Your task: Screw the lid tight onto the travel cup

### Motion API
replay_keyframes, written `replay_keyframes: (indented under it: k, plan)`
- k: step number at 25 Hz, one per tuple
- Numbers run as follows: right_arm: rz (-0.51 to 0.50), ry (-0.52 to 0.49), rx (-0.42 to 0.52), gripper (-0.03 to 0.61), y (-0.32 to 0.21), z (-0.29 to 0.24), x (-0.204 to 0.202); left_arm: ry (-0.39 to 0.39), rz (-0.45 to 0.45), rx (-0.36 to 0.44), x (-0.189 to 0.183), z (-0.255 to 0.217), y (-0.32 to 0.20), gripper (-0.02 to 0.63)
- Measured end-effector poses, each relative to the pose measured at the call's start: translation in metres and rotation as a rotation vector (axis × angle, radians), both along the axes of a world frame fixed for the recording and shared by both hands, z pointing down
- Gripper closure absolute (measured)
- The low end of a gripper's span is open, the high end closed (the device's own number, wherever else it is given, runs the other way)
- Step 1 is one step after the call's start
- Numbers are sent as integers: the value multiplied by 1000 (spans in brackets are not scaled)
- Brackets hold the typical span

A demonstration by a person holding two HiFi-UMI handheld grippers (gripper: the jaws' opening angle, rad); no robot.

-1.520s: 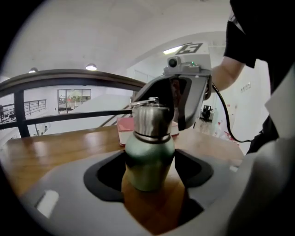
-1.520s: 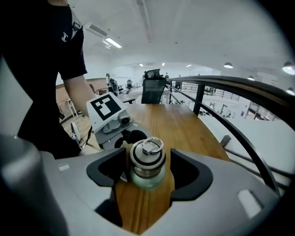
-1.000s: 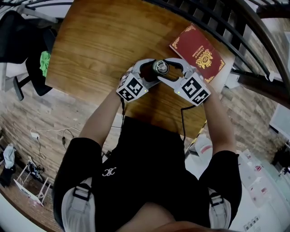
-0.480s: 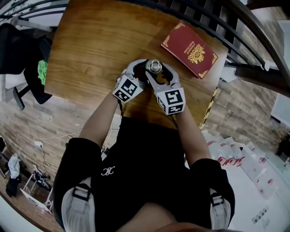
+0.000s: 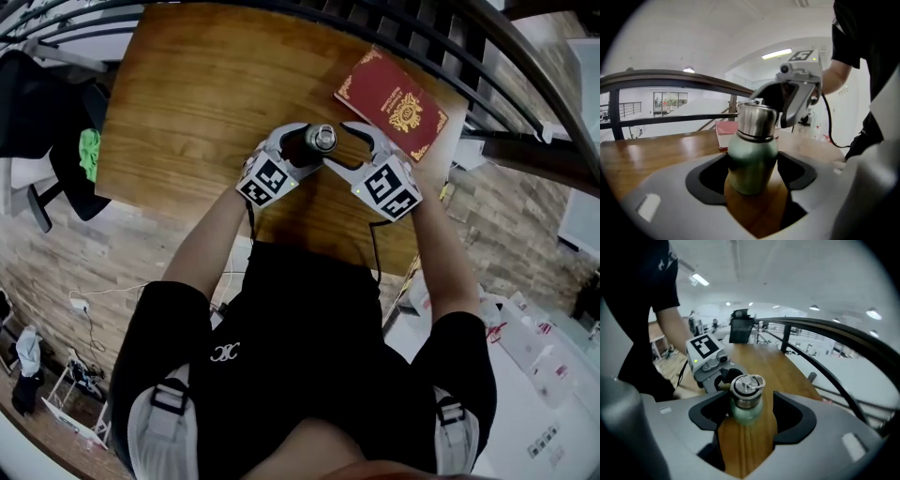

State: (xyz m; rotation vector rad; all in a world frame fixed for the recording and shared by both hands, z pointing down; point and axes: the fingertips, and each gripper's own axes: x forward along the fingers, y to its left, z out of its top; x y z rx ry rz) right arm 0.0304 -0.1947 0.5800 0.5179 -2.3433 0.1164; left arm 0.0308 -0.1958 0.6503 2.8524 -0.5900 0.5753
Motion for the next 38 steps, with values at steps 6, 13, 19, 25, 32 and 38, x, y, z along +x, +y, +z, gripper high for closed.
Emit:
replay_keyframes:
  k: [6,13,19,25,32,38]
  plan:
    - [-512,444,62,311,-3,-17,-4,-34,24,-3,-2,2,-1,236]
    - [-974,763,255,310,19,3,-15,-25,34,-7,2,5,0,236]
    - [-1150,837,306,322,13,19,-13,-11,41,0,4,6,0,237]
    - [-1081,713,260,331,16,20,-14,-10,44,4,4,7,2,238]
    - [-780,449,128,331,11,14,-21,-14,28,3,2,7,0,236]
    - [-410,153,63,330,1,6,-24,-14,24,-5,0,7,0,236]
